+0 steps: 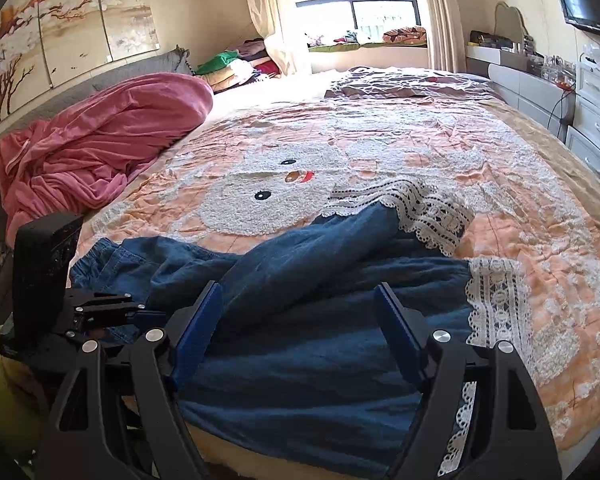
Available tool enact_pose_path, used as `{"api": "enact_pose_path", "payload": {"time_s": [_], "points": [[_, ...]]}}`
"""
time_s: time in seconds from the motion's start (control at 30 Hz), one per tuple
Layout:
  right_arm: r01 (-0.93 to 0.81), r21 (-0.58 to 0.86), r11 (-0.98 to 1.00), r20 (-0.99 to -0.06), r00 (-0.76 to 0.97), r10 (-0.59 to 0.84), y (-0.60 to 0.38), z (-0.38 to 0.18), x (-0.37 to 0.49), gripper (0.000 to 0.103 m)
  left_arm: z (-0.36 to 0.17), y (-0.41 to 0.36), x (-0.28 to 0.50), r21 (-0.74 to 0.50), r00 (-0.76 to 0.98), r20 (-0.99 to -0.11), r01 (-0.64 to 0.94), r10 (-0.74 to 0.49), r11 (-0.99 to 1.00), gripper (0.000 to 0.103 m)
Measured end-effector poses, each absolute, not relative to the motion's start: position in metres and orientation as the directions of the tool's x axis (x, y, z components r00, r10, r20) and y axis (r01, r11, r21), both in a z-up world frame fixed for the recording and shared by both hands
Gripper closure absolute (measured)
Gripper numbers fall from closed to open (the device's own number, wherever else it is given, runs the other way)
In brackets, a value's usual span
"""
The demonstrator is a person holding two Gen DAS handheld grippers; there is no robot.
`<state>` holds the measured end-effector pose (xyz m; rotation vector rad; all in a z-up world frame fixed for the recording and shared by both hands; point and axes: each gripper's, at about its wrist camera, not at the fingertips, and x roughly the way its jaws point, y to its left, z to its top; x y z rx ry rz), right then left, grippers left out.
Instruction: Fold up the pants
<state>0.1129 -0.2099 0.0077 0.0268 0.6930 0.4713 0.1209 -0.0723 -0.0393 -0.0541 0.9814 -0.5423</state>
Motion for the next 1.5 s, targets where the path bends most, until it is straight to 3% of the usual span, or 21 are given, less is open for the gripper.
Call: {"api": "enact_pose_path", "payload": {"time_s": [0.3, 0.5, 0.67, 0.77, 0.83, 0.93, 1.17, 1.5], "points": [[-0.449, 0.071, 0.891, -0.733, 0.582, 0.352, -0.151, 0.004, 0.2, 0.027, -0.044, -0.08, 0.127, -0.363, 0.44, -0.715, 0.43, -0.543, 0.826, 0.084], [-0.42, -0.006, 0.907, -0.821, 0.52, 0.235, -0.115, -0.021, 0.26, 0.031, -0.043, -0.082, 0.119, -0.389, 0.438, -0.683, 0.46, -0.585, 0.798, 0.084], [-0.356, -0.041, 0.934, -0.874, 0.465, 0.138, -0.111, -0.043, 0.301, 0.042, -0.043, -0.084, 0.118, -0.382, 0.441, -0.679, 0.471, -0.588, 0.795, 0.084], [-0.333, -0.011, 0.943, -0.895, 0.423, 0.139, -0.114, -0.054, 0.316, 0.054, -0.041, -0.084, 0.116, -0.375, 0.447, -0.675, 0.479, -0.588, 0.794, 0.084], [-0.312, 0.001, 0.95, -0.899, 0.416, 0.137, -0.118, -0.059, 0.321, 0.075, -0.04, -0.082, 0.114, -0.369, 0.454, -0.674, 0.476, -0.583, 0.798, 0.084], [-0.309, 0.079, 0.948, -0.884, 0.417, 0.21, -0.131, -0.056, 0.322, 0.094, -0.04, -0.08, 0.113, -0.373, 0.455, -0.677, 0.466, -0.579, 0.802, 0.084], [-0.253, 0.249, 0.935, -0.786, 0.512, 0.348, -0.184, -0.017, 0.291, 0.095, -0.042, -0.076, 0.114, -0.37, 0.46, -0.679, 0.457, -0.572, 0.808, 0.085], [-0.157, 0.438, 0.885, -0.604, 0.678, 0.419, -0.281, 0.033, 0.208, 0.097, -0.046, -0.079, 0.118, -0.327, 0.475, -0.69, 0.468, -0.545, 0.821, 0.092]]}}
